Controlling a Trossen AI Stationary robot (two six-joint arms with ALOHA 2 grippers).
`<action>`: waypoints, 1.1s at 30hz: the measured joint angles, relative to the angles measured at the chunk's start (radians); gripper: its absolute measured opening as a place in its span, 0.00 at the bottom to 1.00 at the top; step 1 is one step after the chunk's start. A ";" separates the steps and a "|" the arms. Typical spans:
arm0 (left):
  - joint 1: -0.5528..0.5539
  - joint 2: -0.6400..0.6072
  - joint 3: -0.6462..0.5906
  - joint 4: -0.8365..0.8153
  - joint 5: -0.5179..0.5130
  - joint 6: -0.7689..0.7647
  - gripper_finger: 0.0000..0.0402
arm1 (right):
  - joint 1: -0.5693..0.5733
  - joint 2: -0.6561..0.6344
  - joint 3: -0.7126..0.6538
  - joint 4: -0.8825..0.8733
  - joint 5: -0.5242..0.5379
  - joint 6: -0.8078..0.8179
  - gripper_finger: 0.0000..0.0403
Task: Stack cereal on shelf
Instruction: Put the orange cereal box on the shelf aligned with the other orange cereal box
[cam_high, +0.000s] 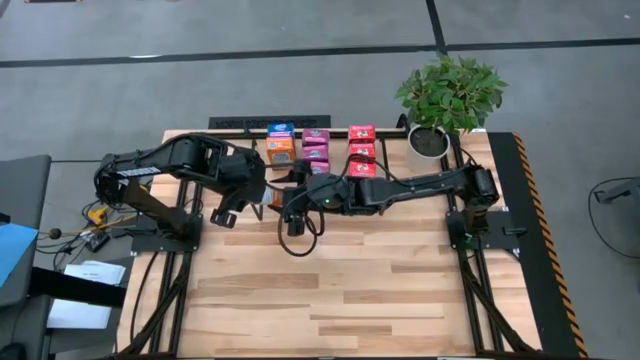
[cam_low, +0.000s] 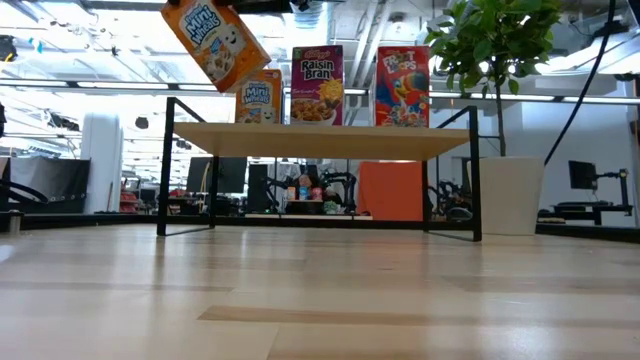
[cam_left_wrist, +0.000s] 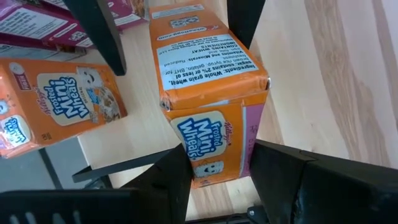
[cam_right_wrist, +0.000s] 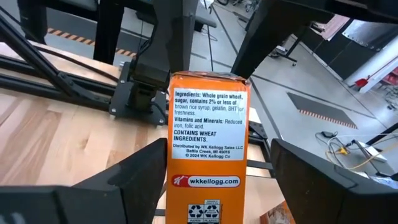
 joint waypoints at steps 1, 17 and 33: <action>0.000 0.000 0.000 0.000 -0.001 -0.001 0.34 | 0.000 0.000 0.000 -0.001 -0.001 0.002 0.76; -0.005 0.000 0.000 0.000 -0.026 -0.001 0.34 | -0.017 0.000 0.000 -0.012 -0.047 0.060 0.75; -0.005 -0.001 0.000 0.003 -0.034 -0.020 0.34 | -0.016 0.000 0.000 -0.027 -0.056 0.051 0.43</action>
